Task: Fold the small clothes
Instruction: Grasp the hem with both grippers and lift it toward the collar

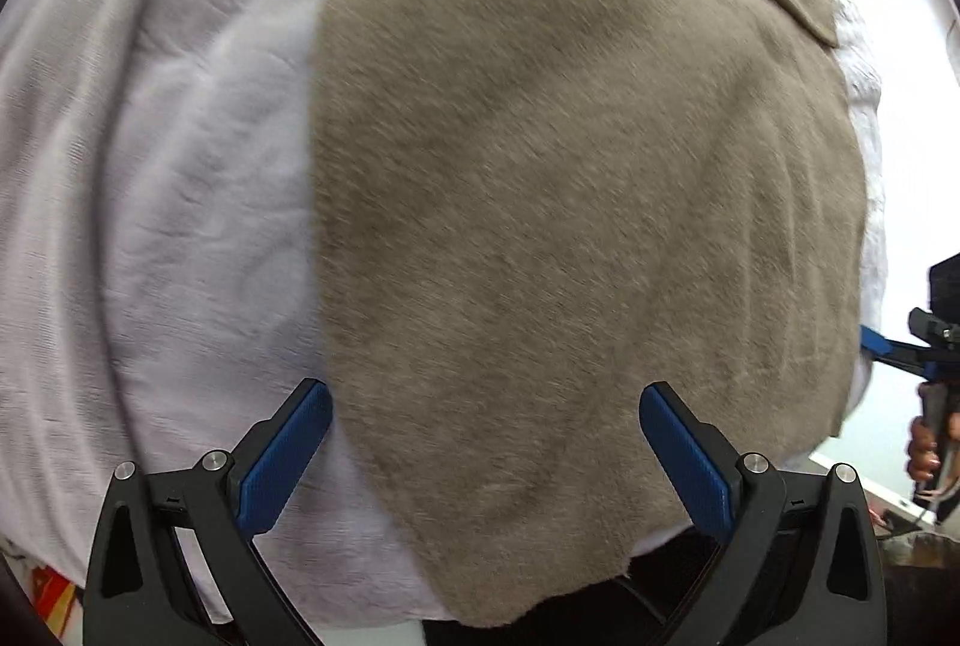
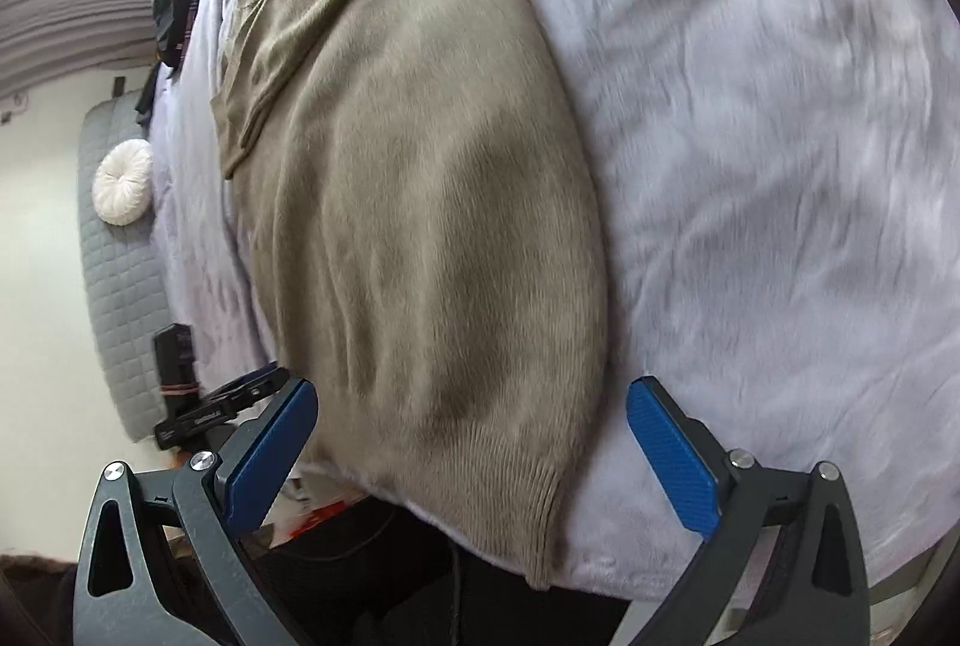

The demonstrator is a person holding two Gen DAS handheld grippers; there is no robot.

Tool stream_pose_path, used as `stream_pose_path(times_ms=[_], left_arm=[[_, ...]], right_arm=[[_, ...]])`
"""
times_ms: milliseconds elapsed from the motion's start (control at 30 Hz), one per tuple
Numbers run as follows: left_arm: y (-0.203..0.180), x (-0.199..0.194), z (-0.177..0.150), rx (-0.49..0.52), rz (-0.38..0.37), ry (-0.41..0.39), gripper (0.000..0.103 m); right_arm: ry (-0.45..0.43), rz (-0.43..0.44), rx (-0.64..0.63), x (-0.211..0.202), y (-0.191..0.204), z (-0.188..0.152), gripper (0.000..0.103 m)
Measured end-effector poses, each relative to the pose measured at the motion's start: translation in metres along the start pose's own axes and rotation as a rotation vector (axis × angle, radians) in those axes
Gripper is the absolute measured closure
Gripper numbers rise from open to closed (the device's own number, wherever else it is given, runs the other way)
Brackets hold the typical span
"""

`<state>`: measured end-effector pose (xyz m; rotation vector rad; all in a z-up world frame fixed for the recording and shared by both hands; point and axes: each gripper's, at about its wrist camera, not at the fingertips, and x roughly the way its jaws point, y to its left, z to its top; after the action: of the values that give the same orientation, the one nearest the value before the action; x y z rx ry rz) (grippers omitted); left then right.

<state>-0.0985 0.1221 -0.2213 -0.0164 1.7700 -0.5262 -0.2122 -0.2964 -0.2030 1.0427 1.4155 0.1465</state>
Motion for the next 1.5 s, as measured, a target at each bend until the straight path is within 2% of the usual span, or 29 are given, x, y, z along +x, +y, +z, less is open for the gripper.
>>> stream_pose_path(times_ms=[167,367,433,500,533,567,600,633,667,700,733,833,933,1033,1333,1500], left_arm=[[-0.01,0.01,0.0,0.004,-0.04,0.014,0.0],[-0.032,0.018,0.004,0.001,-0.051,0.007,0.001],[-0.025,0.01,0.002,-0.001,-0.058,-0.003,0.007],[-0.016,0.004,-0.003,-0.004,-0.047,-0.005,0.019],[-0.014,0.003,-0.004,-0.006,-0.048,-0.007,0.023],[-0.012,0.002,-0.005,-0.009,-0.048,-0.006,0.034],[-0.008,0.002,-0.006,-0.01,-0.051,-0.001,0.047],[-0.005,0.001,-0.006,-0.012,-0.067,0.002,0.053],[-0.002,0.0,-0.007,-0.013,-0.089,0.005,0.068],[0.002,-0.001,-0.006,-0.011,-0.121,0.011,0.083],[0.004,-0.003,-0.006,-0.007,-0.144,0.016,0.086],[-0.002,-0.015,-0.008,0.025,-0.184,-0.008,0.087],[-0.002,-0.035,-0.006,0.015,-0.25,-0.048,0.087],[-0.003,-0.058,0.001,0.001,-0.303,-0.112,0.087],[-0.006,-0.131,0.066,-0.012,-0.395,-0.35,0.087],[-0.005,-0.153,0.118,-0.016,-0.392,-0.46,0.087]], right_arm=[[0.032,0.119,0.002,0.017,0.003,-0.002,0.0],[0.054,0.14,0.017,0.034,0.01,0.002,0.0],[0.053,0.142,0.027,0.034,0.01,0.002,0.001],[0.052,0.151,0.047,0.031,0.007,0.0,0.003],[0.055,0.15,0.055,0.03,0.005,-0.002,0.009],[0.065,0.136,0.065,0.031,0.003,-0.003,0.015],[0.078,0.113,0.071,0.032,0.0,-0.005,0.033],[0.089,0.096,0.075,0.033,-0.001,-0.005,0.057],[0.107,0.075,0.072,0.038,-0.003,-0.007,0.068],[0.113,0.07,0.06,0.04,-0.001,-0.008,0.087],[0.113,0.074,0.048,0.04,0.001,-0.01,0.096],[0.086,0.158,0.01,0.033,0.012,-0.011,0.096],[0.04,0.294,-0.02,0.019,0.03,-0.007,0.096],[-0.001,0.38,-0.037,0.008,0.044,0.002,0.096],[-0.126,0.593,-0.112,-0.017,0.099,0.064,0.096],[-0.218,0.697,-0.121,-0.033,0.122,0.119,0.096]])
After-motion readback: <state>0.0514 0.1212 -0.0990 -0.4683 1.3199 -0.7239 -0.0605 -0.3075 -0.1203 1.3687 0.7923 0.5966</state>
